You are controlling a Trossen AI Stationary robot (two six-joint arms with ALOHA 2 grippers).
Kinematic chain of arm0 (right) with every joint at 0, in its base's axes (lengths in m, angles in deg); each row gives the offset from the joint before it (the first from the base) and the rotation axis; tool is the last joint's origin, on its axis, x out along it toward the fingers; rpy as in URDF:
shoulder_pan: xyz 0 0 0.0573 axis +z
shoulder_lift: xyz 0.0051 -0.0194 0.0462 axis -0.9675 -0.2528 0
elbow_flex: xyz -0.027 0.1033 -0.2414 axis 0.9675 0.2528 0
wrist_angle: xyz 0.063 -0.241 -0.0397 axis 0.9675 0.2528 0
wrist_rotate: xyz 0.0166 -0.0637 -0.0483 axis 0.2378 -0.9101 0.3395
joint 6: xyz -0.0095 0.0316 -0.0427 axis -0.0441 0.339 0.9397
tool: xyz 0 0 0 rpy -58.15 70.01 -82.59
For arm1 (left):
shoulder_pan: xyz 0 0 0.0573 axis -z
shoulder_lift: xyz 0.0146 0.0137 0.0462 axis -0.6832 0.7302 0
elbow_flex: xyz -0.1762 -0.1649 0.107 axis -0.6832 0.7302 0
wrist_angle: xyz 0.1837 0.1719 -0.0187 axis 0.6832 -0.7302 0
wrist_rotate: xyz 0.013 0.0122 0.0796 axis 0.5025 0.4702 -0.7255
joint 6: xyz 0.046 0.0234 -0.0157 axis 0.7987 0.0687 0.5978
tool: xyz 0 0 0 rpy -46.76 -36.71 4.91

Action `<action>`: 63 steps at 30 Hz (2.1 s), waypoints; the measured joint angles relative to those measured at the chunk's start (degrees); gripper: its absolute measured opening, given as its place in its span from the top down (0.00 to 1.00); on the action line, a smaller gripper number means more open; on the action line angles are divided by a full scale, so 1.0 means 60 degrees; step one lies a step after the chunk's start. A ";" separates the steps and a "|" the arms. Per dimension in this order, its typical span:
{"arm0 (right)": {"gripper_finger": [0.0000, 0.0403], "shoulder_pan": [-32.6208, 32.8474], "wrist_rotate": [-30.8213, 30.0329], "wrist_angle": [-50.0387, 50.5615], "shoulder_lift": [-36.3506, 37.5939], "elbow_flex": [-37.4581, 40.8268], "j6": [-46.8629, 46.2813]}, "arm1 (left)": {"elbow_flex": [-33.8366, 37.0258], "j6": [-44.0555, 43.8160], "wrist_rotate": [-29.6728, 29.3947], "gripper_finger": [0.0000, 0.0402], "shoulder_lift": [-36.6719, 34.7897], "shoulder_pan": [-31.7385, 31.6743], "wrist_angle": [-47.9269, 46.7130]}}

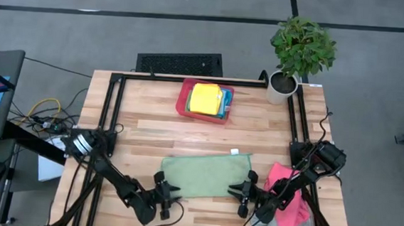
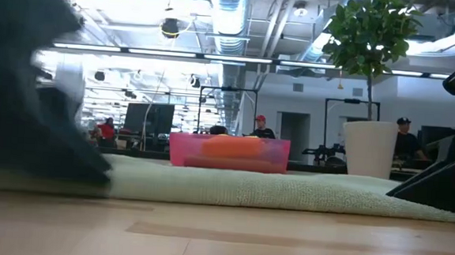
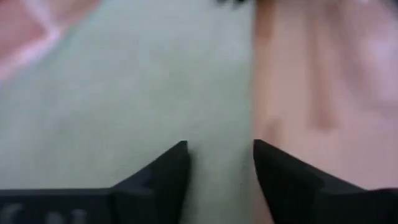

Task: Fold microfiber towels
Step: Fold the green microfiber cloth

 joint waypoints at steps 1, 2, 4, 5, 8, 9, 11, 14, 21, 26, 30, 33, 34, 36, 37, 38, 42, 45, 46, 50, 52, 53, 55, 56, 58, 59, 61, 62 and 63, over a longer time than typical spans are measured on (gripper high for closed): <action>0.71 0.0000 0.0001 -0.0011 0.0000 0.0002 0.0000 | -0.0029 -0.0408 -0.0381 0.65 0.0252 0.0036 0.0158; 0.71 0.0000 0.0006 -0.0024 0.0000 0.0004 -0.0001 | -0.0041 -0.0729 -0.0616 0.69 0.0458 0.0077 0.0354; 0.71 0.0000 0.0008 -0.0031 0.0000 0.0004 0.0000 | -0.0052 -0.1016 -0.1170 0.77 0.0814 0.0194 0.0584; 0.71 -0.0002 0.0007 -0.0032 0.0000 0.0004 -0.0005 | -0.0048 -0.1091 -0.1221 0.82 0.0847 0.0271 0.0589; 0.71 -0.0004 0.0010 -0.0007 0.0000 0.0004 -0.0004 | -0.0023 -0.1018 -0.1130 0.92 0.0798 0.0530 0.0532; 0.71 -0.0004 0.0010 0.0005 0.0000 0.0004 -0.0004 | -0.0009 -0.0877 -0.1031 0.95 0.0705 0.0670 0.0514; 0.71 -0.0013 0.0024 0.0097 -0.0002 0.0001 -0.0004 | -0.0007 -0.0505 -0.0678 0.98 0.0510 0.0920 0.0492; 0.71 -0.0025 0.0029 0.0187 0.0000 -0.0002 -0.0005 | 0.0025 0.0286 -0.0373 0.97 0.0097 0.1069 0.0244; 0.71 -0.0087 0.0006 0.0234 0.0000 0.0004 -0.0003 | 0.0025 -0.0170 0.1014 0.83 -0.1371 0.0910 -0.1988; 0.71 -0.0084 0.0000 0.0249 0.0000 0.0004 0.0004 | 0.0025 -0.0478 0.2637 0.67 -0.1729 0.0699 -0.2482; 0.71 -0.0084 0.0002 0.0249 0.0000 0.0007 0.0015 | 0.0025 -0.1402 0.3801 0.56 -0.2275 0.0791 -0.3699; 0.71 -0.0084 0.0002 0.0252 0.0000 0.0007 0.0029 | 0.0029 -0.2191 0.2306 0.54 -0.2841 0.1197 -0.4795; 0.71 -0.0089 0.0002 0.0252 0.0000 0.0007 0.0056 | 0.0029 -0.2356 0.1285 0.54 -0.2987 0.1359 -0.4901; 0.71 -0.0118 0.0007 0.0252 0.0000 0.0007 0.0030 | 0.0029 -0.2635 -0.0892 0.56 -0.3101 0.1662 -0.4814; 0.71 -0.0120 0.0009 0.0252 0.0000 0.0007 0.0022 | 0.0026 -0.2678 -0.1642 0.57 -0.3075 0.1705 -0.4695; 0.71 -0.0117 0.0006 0.0252 0.0000 0.0007 0.0022 | 0.0019 -0.2711 -0.2094 0.59 -0.2973 0.1719 -0.4571; 0.71 -0.0117 0.0010 0.0254 0.0000 0.0007 0.0022 | 0.0025 -0.2989 -0.3076 0.68 -0.2053 0.1554 -0.3407; 0.71 -0.0117 0.0010 0.0256 0.0000 0.0007 0.0022 | 0.0021 -0.2616 -0.3008 0.73 -0.1035 0.1426 -0.1159; 0.71 -0.0117 0.0010 0.0256 0.0000 0.0007 0.0019 | -0.0003 -0.2218 -0.2890 0.75 -0.0653 0.1420 -0.0234; 0.71 -0.0117 0.0010 0.0256 0.0000 0.0007 0.0018 | -0.0502 -0.1146 -0.2476 0.81 0.0690 0.1438 0.1558; 0.71 -0.0117 0.0014 0.0256 0.0000 0.0007 0.0018 | -0.0806 -0.1458 -0.2095 0.85 0.1135 0.1354 0.1233; 0.71 -0.0117 0.0036 0.0256 0.0002 0.0007 0.0018 | -0.0939 -0.1469 -0.2049 0.87 0.1250 0.1306 0.0934; 0.71 -0.0075 0.0224 0.0287 0.0062 0.0018 0.0022 | -0.1137 -0.1672 -0.1996 0.90 0.1330 0.1214 0.0435; 0.71 -0.0029 0.0373 0.0300 0.0122 0.0019 0.0027 | -0.1177 -0.1711 -0.1976 0.91 0.1336 0.1201 0.0280; 0.71 0.0110 0.0620 0.0352 0.0230 0.0029 0.0010 | -0.1182 -0.1604 -0.1928 0.94 0.1303 0.1186 0.0195; 0.71 0.0214 0.0730 0.0405 0.0316 0.0029 -0.0022 | -0.1166 -0.1392 -0.1839 0.95 0.1259 0.1173 0.0151; 0.71 0.0436 0.0996 0.0719 0.0570 0.0019 -0.0190 | -0.1155 -0.1026 -0.1613 0.96 0.1131 0.1139 -0.0107; 0.71 0.0521 0.1079 0.0941 0.0722 0.0021 -0.0260 | -0.1155 -0.0941 -0.1451 0.97 0.1014 0.1132 -0.0338; 0.71 0.0590 0.1102 0.1185 0.0907 0.0029 -0.0264 | -0.1155 -0.0912 -0.1303 0.97 0.0904 0.1125 -0.0601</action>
